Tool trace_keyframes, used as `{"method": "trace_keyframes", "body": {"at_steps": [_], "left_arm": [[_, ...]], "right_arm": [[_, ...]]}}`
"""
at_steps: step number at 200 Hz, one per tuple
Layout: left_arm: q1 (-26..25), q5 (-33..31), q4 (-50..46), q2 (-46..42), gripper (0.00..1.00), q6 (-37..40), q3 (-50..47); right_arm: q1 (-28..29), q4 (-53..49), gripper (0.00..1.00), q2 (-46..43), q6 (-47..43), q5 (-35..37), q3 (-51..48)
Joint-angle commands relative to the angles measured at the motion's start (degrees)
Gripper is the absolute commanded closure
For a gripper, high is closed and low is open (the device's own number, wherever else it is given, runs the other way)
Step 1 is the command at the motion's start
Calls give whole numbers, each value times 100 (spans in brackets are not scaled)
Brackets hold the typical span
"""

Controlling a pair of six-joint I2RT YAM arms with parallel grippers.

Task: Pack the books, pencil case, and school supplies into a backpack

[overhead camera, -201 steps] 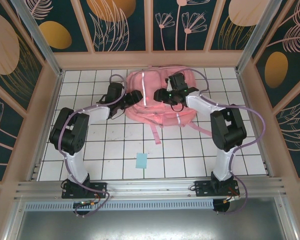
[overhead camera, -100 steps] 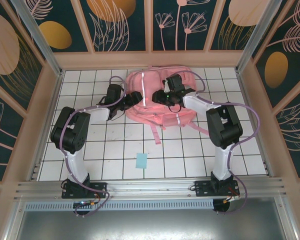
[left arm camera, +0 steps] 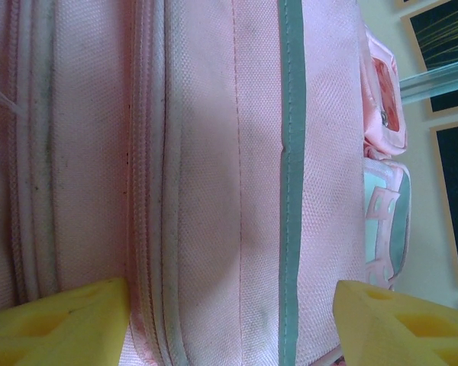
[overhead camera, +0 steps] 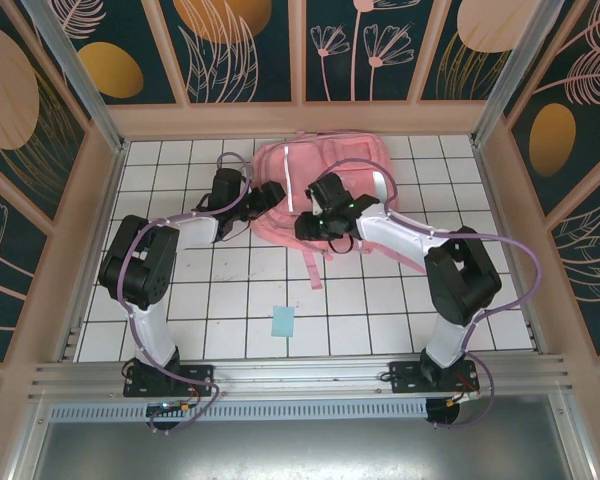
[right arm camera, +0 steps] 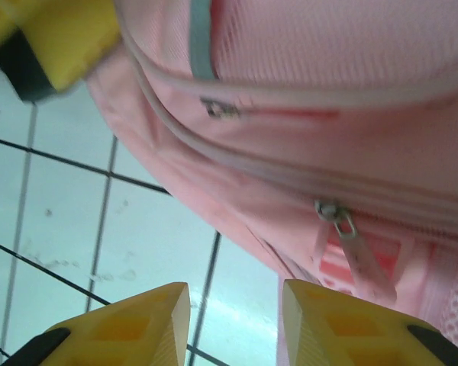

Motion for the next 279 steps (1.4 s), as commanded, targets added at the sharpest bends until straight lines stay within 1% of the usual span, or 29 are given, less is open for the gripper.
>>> {"method": "trace_keyframes", "body": {"at_steps": [1,35,75,92,107,121,131,140,159,170,182,195,202,205,213,230,246,249,253,259,266,272,279], "left_arm": [[-63,307,78,-151,30,-94,-93],[-63,281,0,-74,30,-24,-104],[-63,258,-78,43,30,9,-52],[-59,205,-152,50,30,49,-12],[-54,124,-237,78,30,72,23],[-40,-78,-363,137,30,105,70],[-29,-318,-477,197,30,163,97],[-22,-595,-596,279,31,234,129],[96,-899,-667,528,35,242,155],[219,-951,-631,686,37,212,143],[408,-958,-628,850,37,175,143],[580,-935,-642,946,38,202,143],[639,-946,-678,931,38,251,150],[660,-953,-693,924,38,271,158],[678,-987,-756,876,38,354,181],[682,-981,-846,745,38,429,246],[680,-814,-794,589,38,362,228],[674,-782,-773,550,38,342,218],[673,-744,-761,494,37,317,200],[673,-682,-721,399,36,277,166],[676,-598,-685,280,35,235,117],[675,-553,-648,171,34,198,70],[676,-521,-620,54,33,174,17]], "right_arm": [[-36,-321,63,126,-144,710,-18],[26,-511,62,452,-496,1484,408],[68,-460,63,842,-842,1702,479],[73,-405,73,968,-867,1653,441],[79,-375,77,973,-836,1523,398],[73,-324,88,862,-798,1492,304],[68,-312,93,755,-791,1485,249],[59,-349,100,656,-792,1491,229],[20,-485,100,491,-879,1579,160],[-83,-688,100,435,-977,1815,43],[-337,-952,100,343,-1021,2045,-157],[-697,-1130,100,177,-987,2071,-408],[-731,-1167,100,65,-953,2088,-525],[-894,-1170,100,21,-945,2082,-570],[-1000,-1145,100,-104,-923,2014,-654],[-1023,-1069,100,-200,-898,1874,-638],[-1025,-1024,100,-158,-898,1519,-471],[-1018,-1010,97,-160,-898,1432,-437],[-1019,-981,90,-168,-894,1321,-398],[-1013,-936,77,-205,-897,1143,-339],[-1018,-859,65,-263,-877,998,-266],[-1018,-778,58,-321,-842,845,-211],[-1026,-662,53,-384,-816,678,-143]]}}
